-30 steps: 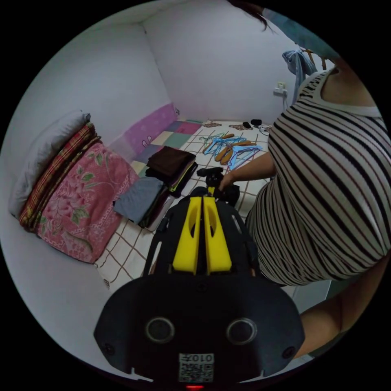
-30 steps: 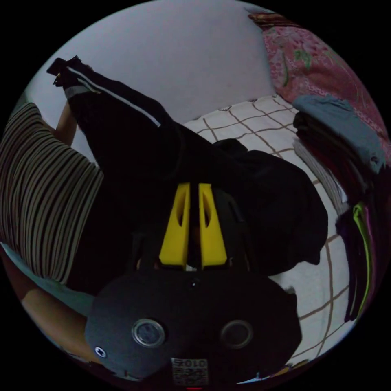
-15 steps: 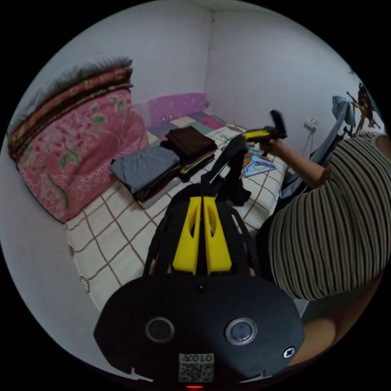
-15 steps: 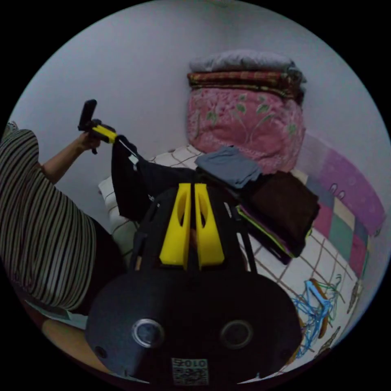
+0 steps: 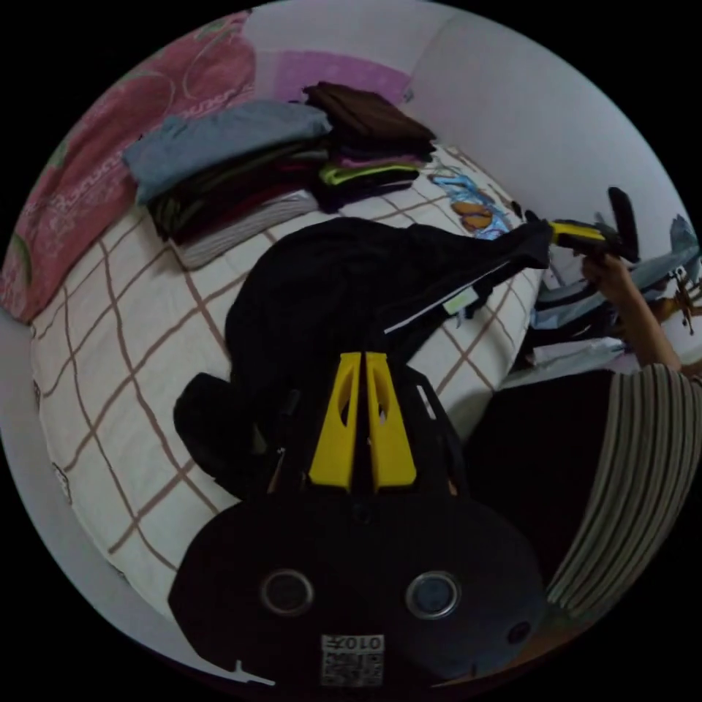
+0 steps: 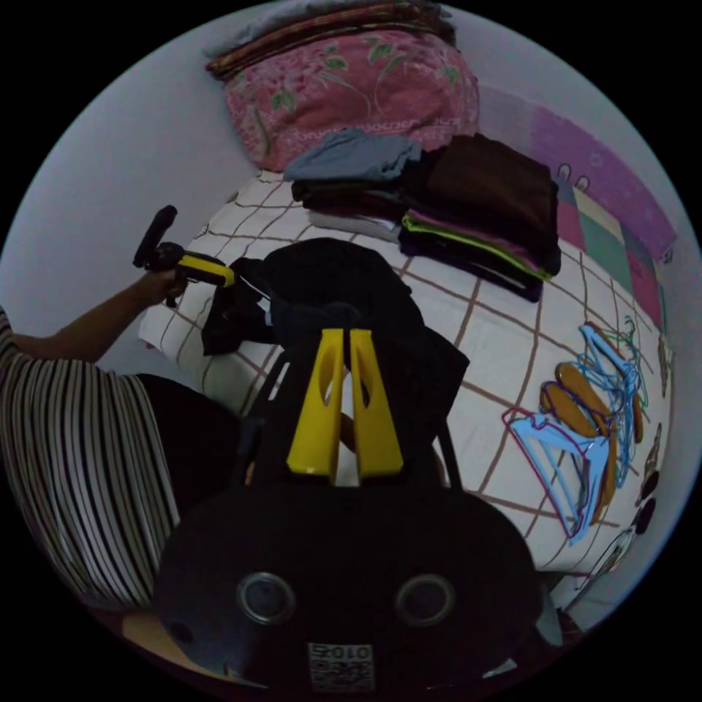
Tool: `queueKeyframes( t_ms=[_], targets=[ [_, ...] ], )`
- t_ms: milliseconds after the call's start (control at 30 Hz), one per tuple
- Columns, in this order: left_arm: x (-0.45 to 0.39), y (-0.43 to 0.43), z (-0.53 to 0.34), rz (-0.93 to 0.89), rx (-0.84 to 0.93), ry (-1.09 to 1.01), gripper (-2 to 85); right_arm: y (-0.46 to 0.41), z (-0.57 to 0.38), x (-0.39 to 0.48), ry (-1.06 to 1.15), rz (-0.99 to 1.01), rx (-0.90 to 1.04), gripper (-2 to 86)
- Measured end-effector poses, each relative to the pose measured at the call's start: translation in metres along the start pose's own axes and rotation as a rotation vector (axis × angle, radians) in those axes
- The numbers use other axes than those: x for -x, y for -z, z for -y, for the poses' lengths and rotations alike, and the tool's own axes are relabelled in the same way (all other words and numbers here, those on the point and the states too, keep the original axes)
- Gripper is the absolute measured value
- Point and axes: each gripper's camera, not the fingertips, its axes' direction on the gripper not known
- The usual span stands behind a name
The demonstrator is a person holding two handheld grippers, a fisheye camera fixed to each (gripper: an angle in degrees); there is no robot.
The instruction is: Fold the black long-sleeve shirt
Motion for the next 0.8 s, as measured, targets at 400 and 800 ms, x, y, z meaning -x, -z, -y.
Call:
queueKeyframes(
  t_ms=[400, 800],
  targets=[
    [0.002, -0.02, -0.039, 0.101, 0.044, -0.033, 9.6, 0.046, -0.014, 0.061, 0.014, -0.001, -0.013, 1.8],
    [-0.096, -0.056, -0.013, 0.292, 0.062, -0.374, 9.6, 0.091, -0.055, 0.137, 0.008, 0.02, -0.035, 2.0]
  ],
)
